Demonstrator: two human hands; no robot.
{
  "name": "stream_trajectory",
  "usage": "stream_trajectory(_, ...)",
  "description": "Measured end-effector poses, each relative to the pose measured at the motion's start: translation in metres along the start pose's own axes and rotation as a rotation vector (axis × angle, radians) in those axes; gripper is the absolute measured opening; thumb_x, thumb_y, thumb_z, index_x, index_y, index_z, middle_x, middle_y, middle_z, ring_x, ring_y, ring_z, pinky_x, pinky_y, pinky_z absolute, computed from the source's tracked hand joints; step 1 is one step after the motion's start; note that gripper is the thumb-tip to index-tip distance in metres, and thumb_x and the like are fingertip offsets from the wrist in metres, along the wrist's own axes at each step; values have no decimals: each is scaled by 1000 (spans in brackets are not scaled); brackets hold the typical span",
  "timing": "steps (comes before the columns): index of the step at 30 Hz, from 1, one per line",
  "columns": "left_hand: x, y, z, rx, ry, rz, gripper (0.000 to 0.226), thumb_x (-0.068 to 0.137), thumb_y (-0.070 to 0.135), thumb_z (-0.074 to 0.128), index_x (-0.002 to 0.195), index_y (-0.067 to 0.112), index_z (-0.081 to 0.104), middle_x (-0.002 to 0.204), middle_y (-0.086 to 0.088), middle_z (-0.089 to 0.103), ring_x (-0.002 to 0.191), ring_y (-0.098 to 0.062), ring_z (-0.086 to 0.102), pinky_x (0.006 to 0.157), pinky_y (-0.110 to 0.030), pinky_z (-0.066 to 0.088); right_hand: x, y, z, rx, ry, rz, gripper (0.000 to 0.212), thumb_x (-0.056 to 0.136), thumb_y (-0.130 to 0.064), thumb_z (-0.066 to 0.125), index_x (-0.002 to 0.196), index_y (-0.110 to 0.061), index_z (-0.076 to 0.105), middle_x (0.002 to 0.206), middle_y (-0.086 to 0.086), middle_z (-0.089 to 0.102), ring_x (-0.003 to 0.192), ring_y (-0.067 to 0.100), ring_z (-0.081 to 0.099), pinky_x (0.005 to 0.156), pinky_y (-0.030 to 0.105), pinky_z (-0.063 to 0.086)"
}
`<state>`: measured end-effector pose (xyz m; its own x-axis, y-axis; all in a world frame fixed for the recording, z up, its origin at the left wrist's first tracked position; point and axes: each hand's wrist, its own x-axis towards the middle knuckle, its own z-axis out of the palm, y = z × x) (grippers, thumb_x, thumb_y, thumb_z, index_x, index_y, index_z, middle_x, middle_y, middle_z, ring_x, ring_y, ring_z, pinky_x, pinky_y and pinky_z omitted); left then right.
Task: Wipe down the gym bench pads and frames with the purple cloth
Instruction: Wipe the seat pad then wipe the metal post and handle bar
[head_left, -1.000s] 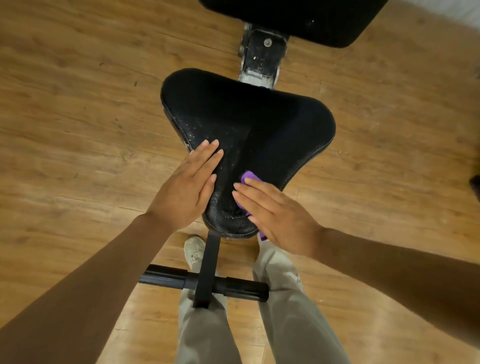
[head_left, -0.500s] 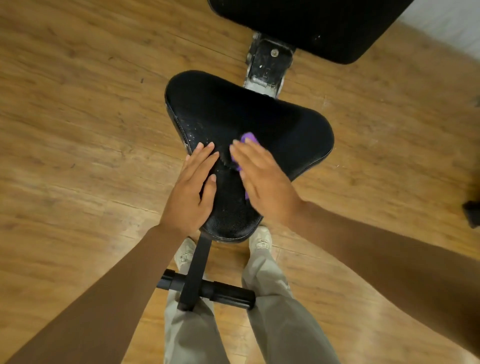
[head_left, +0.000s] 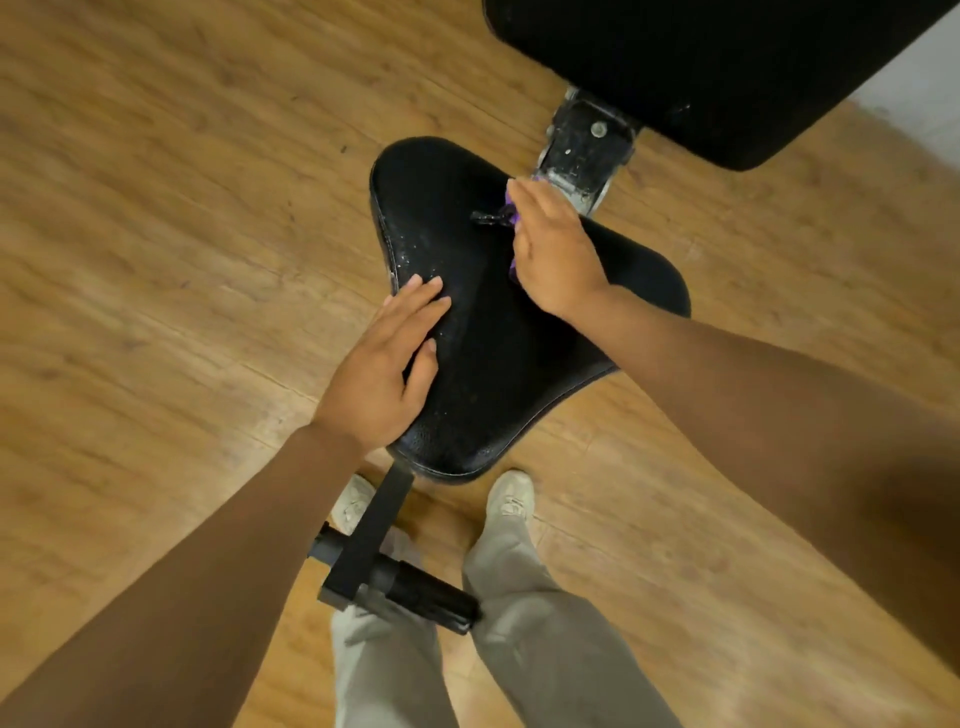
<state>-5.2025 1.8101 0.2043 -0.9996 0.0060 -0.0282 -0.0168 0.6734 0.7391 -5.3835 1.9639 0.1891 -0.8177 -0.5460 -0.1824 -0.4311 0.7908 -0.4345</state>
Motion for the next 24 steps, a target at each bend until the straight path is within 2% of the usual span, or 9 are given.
stream_trajectory(3,-1,0,0,17,7,-10,46,100,21,35,142,5,44,152,-4,35,146,-13,20,119,-42,22,-41,-16,3,2,32,-70,48,99,-11,40,146,-7,33,152,8,32,145,21,19,119,28,11)
stream_trajectory(7,-3,-1,4,53,67,-36,47,100,24,37,142,6,44,152,-5,37,146,-14,23,117,-42,27,-133,-33,-6,11,-172,-300,45,99,-15,37,145,-15,36,152,-2,33,145,8,12,119,22,6)
stream_trajectory(10,-6,-2,7,57,134,-59,47,99,25,39,140,2,46,150,-9,39,144,-17,27,115,-42,31,-152,-25,-12,2,-277,-370,46,99,-15,35,145,-17,35,152,-4,32,145,4,9,119,21,7)
stream_trajectory(14,-6,-4,12,61,197,-32,45,97,23,42,136,0,51,146,-13,45,141,-22,34,111,-41,37,-110,-27,-11,39,-263,-371,45,99,-15,36,144,-14,38,152,1,34,145,11,17,119,28,16)
stream_trajectory(18,-7,-2,12,62,234,-33,45,95,22,43,132,-2,54,143,-16,48,138,-26,40,107,-42,43,-32,-49,3,18,-165,-245,50,97,-9,38,147,-11,32,154,4,29,145,17,16,120,34,16)
stream_trajectory(20,-7,-3,13,75,258,-26,45,93,22,46,129,-3,57,142,-16,49,136,-26,43,104,-42,46,9,-60,13,33,-172,-256,52,95,-9,36,147,-11,31,155,5,27,146,20,15,120,38,16)
stream_trajectory(24,-7,-4,16,58,292,-48,44,91,21,49,126,-2,59,141,-15,51,135,-25,45,99,-42,50,60,-70,26,35,-164,-282,47,100,-26,35,146,-13,35,153,4,31,146,22,16,119,41,16)
